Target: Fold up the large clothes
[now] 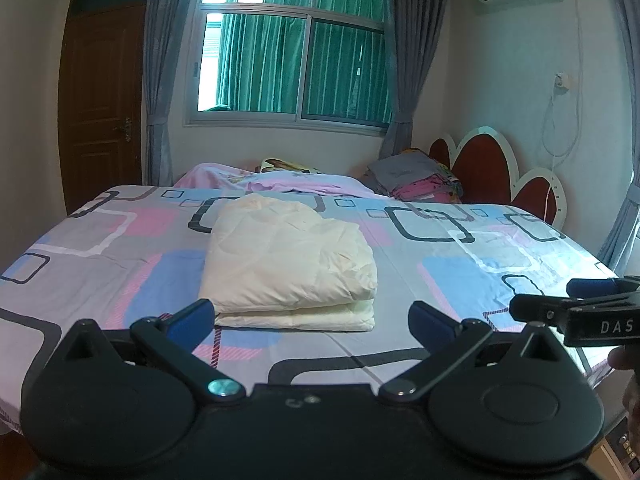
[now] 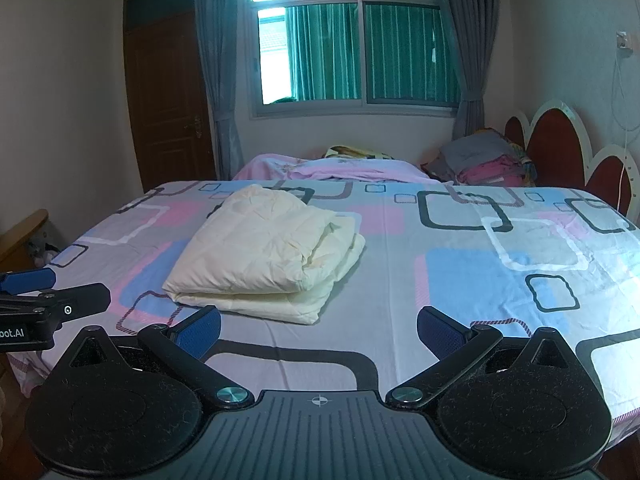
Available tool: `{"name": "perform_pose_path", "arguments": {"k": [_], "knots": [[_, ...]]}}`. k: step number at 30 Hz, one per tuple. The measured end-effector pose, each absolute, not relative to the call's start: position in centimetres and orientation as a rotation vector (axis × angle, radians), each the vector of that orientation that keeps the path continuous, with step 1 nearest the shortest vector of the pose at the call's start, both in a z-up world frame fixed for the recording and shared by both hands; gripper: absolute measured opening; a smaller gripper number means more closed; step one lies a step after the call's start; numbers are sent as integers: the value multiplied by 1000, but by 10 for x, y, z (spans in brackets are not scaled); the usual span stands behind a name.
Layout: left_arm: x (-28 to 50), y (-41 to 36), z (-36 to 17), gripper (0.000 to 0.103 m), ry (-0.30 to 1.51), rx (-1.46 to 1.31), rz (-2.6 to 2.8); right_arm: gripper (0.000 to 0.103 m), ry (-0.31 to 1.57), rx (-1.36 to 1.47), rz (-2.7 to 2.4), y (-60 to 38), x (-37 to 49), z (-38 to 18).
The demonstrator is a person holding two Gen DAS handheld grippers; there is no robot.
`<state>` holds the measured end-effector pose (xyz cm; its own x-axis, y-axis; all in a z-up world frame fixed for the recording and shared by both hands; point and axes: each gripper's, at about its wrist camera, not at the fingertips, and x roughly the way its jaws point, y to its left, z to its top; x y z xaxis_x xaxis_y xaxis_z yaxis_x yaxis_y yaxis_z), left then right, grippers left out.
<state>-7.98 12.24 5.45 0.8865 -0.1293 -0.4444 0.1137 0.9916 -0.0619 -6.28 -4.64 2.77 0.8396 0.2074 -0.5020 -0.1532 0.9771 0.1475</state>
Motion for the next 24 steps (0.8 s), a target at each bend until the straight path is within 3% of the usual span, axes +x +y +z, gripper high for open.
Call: {"name": "perform_pose_path", "arguments": {"k": [24], "knots": [[-82, 121, 53, 103, 464, -22, -132, 103, 541, 99, 197, -51, -63, 28]]}}
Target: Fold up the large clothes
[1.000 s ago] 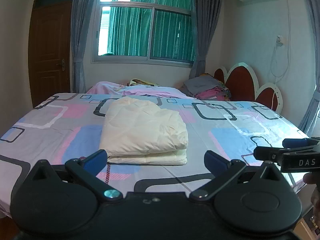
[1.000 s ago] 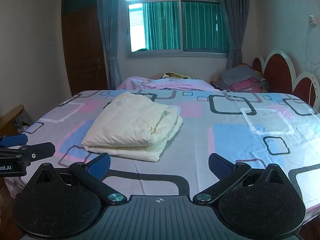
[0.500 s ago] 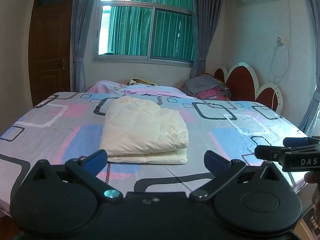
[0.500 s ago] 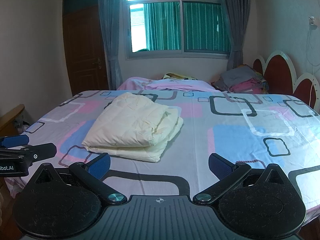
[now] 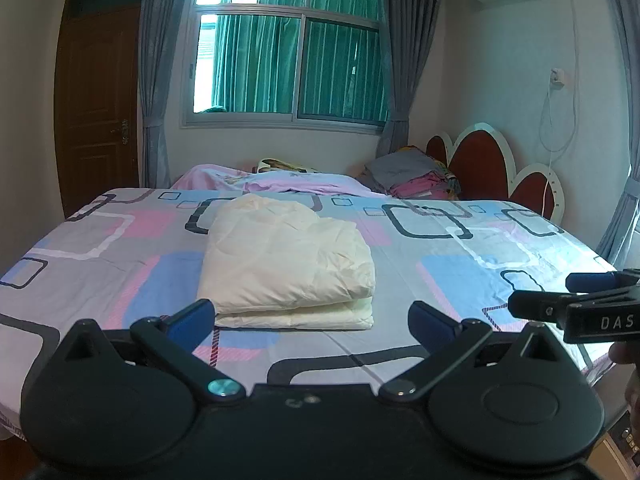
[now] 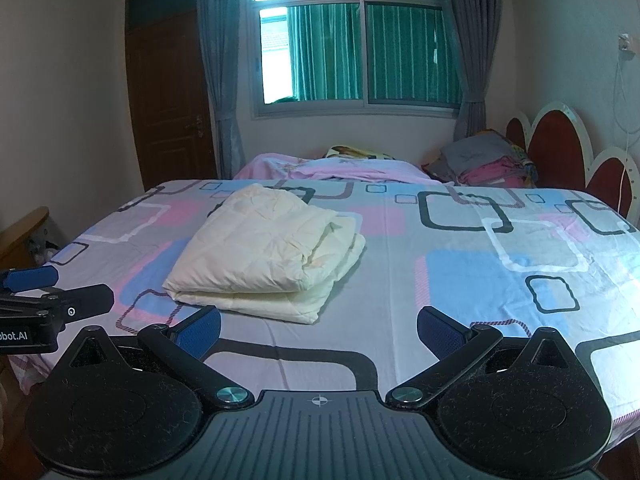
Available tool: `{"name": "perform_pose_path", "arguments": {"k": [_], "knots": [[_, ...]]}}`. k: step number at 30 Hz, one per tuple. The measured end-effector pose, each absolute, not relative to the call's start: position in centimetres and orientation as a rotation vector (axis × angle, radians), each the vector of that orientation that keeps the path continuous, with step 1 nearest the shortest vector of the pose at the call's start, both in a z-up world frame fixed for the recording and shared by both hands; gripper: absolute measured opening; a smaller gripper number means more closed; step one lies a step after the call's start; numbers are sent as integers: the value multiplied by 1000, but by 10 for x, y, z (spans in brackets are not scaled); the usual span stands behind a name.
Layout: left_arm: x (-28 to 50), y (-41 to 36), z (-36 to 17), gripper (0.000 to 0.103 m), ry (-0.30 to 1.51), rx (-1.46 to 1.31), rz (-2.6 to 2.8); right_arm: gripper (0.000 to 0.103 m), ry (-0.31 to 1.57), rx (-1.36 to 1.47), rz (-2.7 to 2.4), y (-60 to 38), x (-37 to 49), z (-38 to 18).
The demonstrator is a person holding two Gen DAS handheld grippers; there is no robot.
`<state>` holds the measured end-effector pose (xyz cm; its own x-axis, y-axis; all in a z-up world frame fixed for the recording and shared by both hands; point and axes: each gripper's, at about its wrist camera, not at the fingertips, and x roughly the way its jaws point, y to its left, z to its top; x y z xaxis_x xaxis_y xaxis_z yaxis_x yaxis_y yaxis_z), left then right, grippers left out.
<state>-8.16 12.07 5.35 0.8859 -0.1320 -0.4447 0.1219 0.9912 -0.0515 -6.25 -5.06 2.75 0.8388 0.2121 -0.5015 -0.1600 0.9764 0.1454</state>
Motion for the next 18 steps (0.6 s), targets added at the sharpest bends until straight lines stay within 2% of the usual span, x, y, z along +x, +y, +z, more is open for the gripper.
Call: {"name": "perform_pose_path", "arguments": {"k": [18], "knots": [[-80, 123, 52, 102, 463, -21, -124, 103, 535, 86, 207, -54, -63, 26]]}}
